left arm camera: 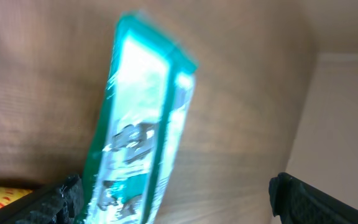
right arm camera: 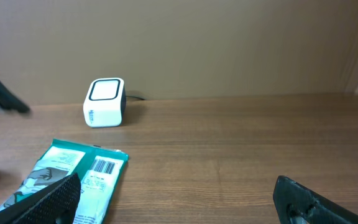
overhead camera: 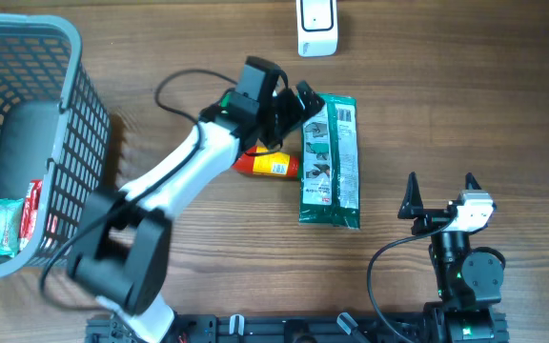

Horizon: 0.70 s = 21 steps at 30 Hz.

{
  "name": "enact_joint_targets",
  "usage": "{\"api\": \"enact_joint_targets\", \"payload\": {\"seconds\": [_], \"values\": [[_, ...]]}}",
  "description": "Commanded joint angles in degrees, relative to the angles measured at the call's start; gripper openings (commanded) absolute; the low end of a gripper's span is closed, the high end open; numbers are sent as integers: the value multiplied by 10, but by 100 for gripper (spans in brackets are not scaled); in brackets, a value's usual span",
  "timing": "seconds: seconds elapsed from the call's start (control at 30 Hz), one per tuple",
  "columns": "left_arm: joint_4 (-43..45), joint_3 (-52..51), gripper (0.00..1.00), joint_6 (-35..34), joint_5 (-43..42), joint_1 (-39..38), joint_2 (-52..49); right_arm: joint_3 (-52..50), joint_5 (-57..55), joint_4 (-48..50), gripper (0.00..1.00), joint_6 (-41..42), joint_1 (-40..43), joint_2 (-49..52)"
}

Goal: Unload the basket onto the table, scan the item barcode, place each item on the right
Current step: 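Lay the glove packet on the table and withdraw left gripper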

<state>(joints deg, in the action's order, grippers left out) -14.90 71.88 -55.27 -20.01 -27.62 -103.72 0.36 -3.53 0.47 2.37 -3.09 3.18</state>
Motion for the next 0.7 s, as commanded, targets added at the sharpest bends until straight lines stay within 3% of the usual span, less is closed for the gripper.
{"api": "enact_joint_targets", "payload": {"seconds": [0.0, 0.1, 0.27, 0.43, 0.5, 0.67], "values": [[-5, 6, 99, 88, 103, 2, 88, 0, -9, 3, 100, 6, -3, -1], [-38, 6, 99, 148, 188, -9, 147, 0, -9, 3, 100, 6, -3, -1], [-117, 6, 100, 269, 426, -31, 269, 0, -9, 3, 100, 7, -3, -1], [-185, 6, 100, 343, 613, -2, 380, 0, -9, 3, 100, 7, -3, -1], [-209, 15, 100, 358, 650, 38, 413, 0, -9, 3, 100, 6, -3, -1], [-315, 107, 100, 370, 649, 173, 433, 0, -9, 3, 100, 7, -3, -1]]}}
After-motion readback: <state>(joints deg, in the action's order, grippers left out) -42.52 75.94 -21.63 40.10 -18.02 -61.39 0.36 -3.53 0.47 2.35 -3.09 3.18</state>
